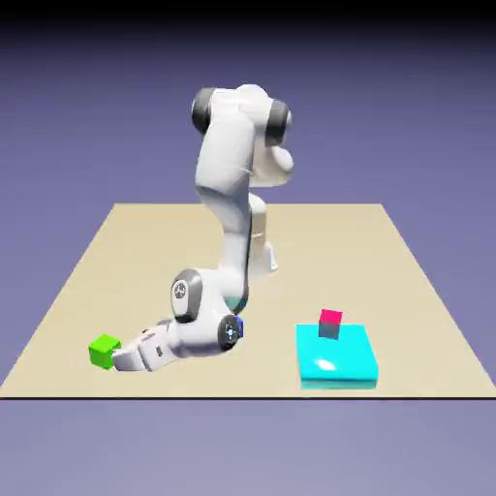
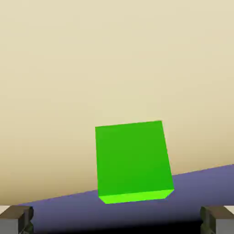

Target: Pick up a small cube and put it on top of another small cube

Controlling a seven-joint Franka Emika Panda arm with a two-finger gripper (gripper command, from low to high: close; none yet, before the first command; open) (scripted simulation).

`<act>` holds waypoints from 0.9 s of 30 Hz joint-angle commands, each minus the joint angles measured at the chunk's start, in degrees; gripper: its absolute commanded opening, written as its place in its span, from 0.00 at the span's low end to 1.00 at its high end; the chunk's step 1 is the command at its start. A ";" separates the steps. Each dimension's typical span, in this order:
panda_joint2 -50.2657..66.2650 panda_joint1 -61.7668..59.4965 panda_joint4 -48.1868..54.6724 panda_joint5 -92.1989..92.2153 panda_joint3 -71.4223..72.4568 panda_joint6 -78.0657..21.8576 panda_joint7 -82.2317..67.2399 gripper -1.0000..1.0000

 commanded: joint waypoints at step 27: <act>-12.08 6.93 -5.54 4.86 32.99 -12.69 6.70 0.00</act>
